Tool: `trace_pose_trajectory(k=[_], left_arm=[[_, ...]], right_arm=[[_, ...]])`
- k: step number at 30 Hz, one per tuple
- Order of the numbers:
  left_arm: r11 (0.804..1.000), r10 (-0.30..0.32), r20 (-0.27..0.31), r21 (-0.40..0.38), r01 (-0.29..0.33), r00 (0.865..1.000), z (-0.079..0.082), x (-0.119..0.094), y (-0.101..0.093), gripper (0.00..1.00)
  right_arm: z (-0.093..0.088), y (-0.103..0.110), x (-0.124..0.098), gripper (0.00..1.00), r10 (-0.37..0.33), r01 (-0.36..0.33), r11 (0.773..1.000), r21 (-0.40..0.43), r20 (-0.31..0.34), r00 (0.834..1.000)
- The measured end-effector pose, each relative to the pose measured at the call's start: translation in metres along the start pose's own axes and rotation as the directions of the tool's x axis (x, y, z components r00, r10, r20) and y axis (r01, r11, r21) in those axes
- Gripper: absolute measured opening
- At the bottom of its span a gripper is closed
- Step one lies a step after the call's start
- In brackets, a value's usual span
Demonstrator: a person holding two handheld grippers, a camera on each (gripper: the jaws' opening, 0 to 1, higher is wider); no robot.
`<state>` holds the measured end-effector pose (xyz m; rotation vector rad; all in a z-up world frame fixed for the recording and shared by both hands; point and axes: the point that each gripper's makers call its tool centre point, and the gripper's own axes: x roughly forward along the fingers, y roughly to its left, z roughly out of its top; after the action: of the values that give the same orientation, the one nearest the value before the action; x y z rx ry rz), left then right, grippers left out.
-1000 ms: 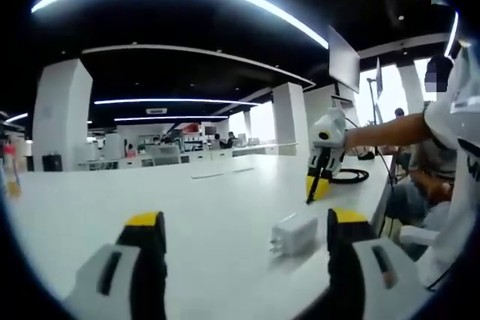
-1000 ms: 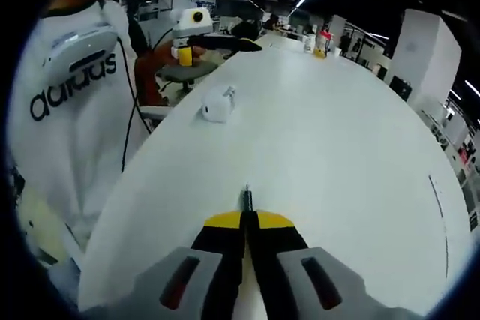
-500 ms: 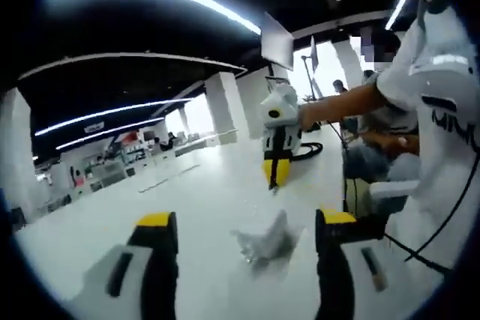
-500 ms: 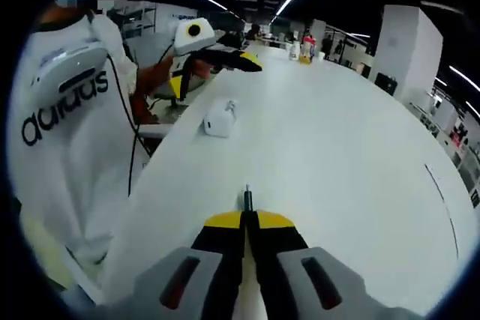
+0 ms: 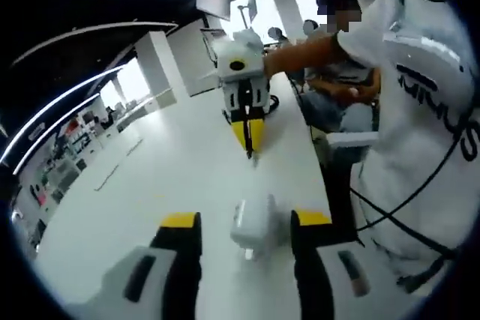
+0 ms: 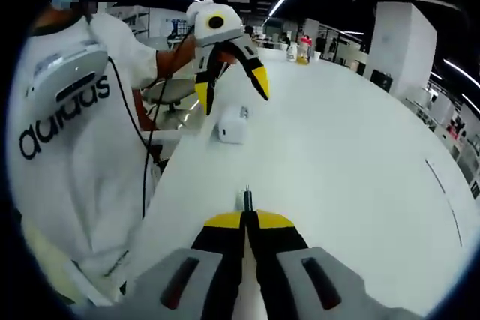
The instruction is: Plug the desk Type‑C cable into the charger adapter.
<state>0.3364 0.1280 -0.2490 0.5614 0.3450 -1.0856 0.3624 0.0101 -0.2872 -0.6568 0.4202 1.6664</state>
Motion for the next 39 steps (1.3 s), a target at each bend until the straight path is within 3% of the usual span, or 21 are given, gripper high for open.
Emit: trace_pose_trajectory(k=[3, 6, 7, 9, 10, 14, 24, 39], left_arm=[[0.996, -0.088, -0.065, -0.030, 0.086, 0.994, 0.001, 0.002, -0.004, 0.38], [0.991, -0.134, -0.126, -0.041, 0.130, 0.983, -0.003, 0.006, -0.007, 0.34], [0.988, -0.154, -0.145, -0.053, 0.148, 0.977, -0.004, 0.009, -0.009, 0.29], [0.977, -0.209, -0.147, -0.085, 0.198, 0.967, -0.001, 0.013, -0.014, 0.25], [0.978, -0.201, -0.139, -0.078, 0.192, 0.970, 0.001, 0.015, -0.012, 0.24], [0.970, -0.244, -0.214, -0.072, 0.234, 0.946, -0.006, 0.018, -0.016, 0.24], [0.959, -0.284, -0.276, -0.084, 0.271, 0.918, -0.012, 0.024, -0.017, 0.24], [0.954, -0.297, -0.291, -0.119, 0.274, 0.910, -0.014, 0.024, -0.018, 0.24]], right_arm=[[0.004, 0.000, 0.000, 0.02, -0.009, 0.009, 1.000, 0.010, 0.002, 1.000], [0.008, 0.001, 0.000, 0.02, -0.014, 0.014, 1.000, 0.018, 0.011, 1.000], [0.009, 0.001, 0.001, 0.02, -0.014, 0.014, 1.000, 0.019, 0.011, 1.000], [0.010, 0.004, 0.004, 0.02, -0.013, 0.013, 1.000, 0.021, 0.006, 1.000], [0.011, 0.005, 0.004, 0.02, -0.013, 0.013, 1.000, 0.022, 0.006, 1.000], [0.014, 0.011, 0.009, 0.02, -0.005, 0.005, 0.999, 0.036, 0.004, 1.000], [0.027, 0.016, 0.017, 0.02, -0.003, 0.004, 0.999, 0.039, -0.021, 1.000], [0.047, 0.029, 0.049, 0.02, 0.031, -0.029, 0.999, 0.023, -0.092, 0.995]])
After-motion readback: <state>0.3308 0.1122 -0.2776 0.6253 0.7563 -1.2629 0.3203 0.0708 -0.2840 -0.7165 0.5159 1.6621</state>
